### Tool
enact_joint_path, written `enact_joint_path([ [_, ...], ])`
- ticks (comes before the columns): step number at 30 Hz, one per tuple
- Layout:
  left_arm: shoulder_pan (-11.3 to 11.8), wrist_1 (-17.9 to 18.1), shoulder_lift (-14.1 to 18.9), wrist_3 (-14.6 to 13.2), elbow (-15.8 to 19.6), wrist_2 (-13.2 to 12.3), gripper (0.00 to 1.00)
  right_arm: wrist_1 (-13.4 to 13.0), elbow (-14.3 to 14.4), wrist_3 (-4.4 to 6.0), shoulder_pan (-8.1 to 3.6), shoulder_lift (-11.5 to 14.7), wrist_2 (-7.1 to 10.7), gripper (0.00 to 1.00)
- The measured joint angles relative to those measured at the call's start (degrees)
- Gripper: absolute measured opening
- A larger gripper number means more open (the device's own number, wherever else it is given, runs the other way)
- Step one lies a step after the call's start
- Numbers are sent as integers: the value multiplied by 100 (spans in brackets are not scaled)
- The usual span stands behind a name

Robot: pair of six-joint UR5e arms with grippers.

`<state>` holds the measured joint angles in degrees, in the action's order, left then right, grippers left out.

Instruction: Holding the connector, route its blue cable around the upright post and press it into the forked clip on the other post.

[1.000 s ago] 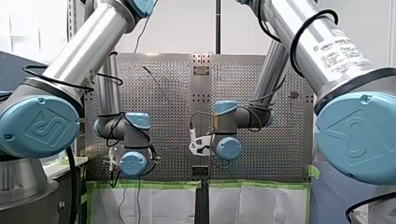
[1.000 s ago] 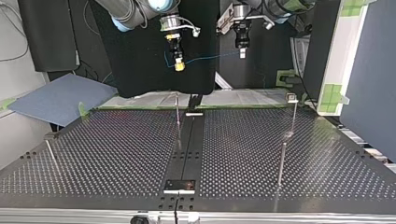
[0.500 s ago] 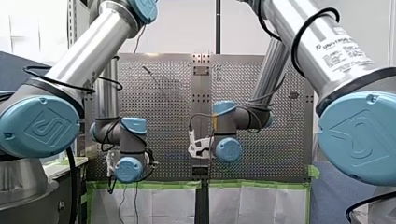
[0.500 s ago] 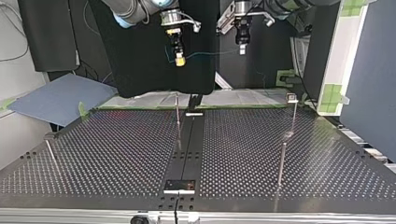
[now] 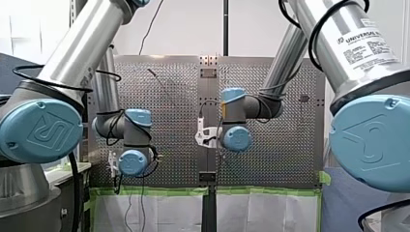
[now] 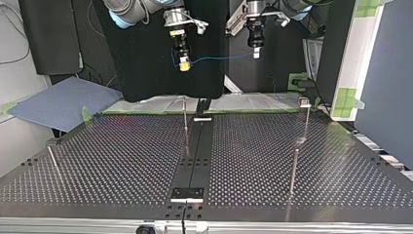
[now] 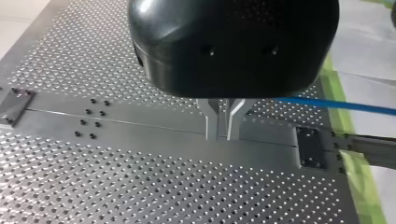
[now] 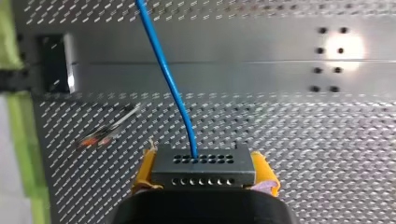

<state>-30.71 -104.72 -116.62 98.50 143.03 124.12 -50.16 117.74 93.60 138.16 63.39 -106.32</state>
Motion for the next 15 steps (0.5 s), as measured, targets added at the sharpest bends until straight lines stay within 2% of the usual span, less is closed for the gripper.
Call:
enact_joint_path([
  [4, 8, -215, 218, 13, -121, -2, 13, 27, -18, 88, -7, 226, 69, 0],
  [10, 17, -507, 506, 34, -388, -11, 13, 225, -202, 104, -38, 492, 232, 0],
  [15, 20, -738, 739, 36, -612, 1, 13, 431, -408, 106, -46, 703, 288, 0],
])
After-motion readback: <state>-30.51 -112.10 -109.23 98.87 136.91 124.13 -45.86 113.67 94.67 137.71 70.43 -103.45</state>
